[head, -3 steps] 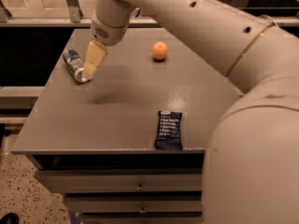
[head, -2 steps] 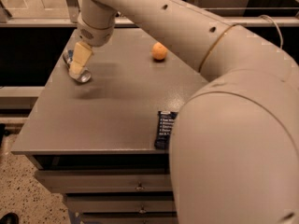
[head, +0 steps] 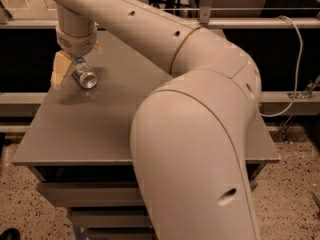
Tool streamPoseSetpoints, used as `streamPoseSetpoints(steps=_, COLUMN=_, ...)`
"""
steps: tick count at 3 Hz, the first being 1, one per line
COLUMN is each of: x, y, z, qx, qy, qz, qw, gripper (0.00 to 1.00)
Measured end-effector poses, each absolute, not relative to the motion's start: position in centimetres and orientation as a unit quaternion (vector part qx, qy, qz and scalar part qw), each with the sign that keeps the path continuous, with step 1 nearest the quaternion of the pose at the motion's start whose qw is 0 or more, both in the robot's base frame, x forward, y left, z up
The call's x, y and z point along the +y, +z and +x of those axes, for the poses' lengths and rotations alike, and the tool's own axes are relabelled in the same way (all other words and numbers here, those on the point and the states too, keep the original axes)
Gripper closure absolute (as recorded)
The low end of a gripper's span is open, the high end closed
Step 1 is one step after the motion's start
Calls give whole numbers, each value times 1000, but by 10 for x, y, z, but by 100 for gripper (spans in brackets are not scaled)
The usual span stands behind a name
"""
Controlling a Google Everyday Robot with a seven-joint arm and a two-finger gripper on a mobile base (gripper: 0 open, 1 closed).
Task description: Pick redbull can
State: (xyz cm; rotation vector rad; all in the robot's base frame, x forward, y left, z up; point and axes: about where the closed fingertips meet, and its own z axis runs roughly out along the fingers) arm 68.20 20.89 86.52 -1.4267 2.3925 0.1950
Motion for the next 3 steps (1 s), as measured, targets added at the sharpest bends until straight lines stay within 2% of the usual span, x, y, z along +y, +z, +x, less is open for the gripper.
streamPoseSetpoints(steps=2, x=236, y=856, z=694, qx=849, qy=69, qz=-494, qw=175, gripper=47)
streamPoseSetpoints(steps=3, x=232, y=876, z=696, qx=840, qy=79, qz=-496, qw=204, gripper=78)
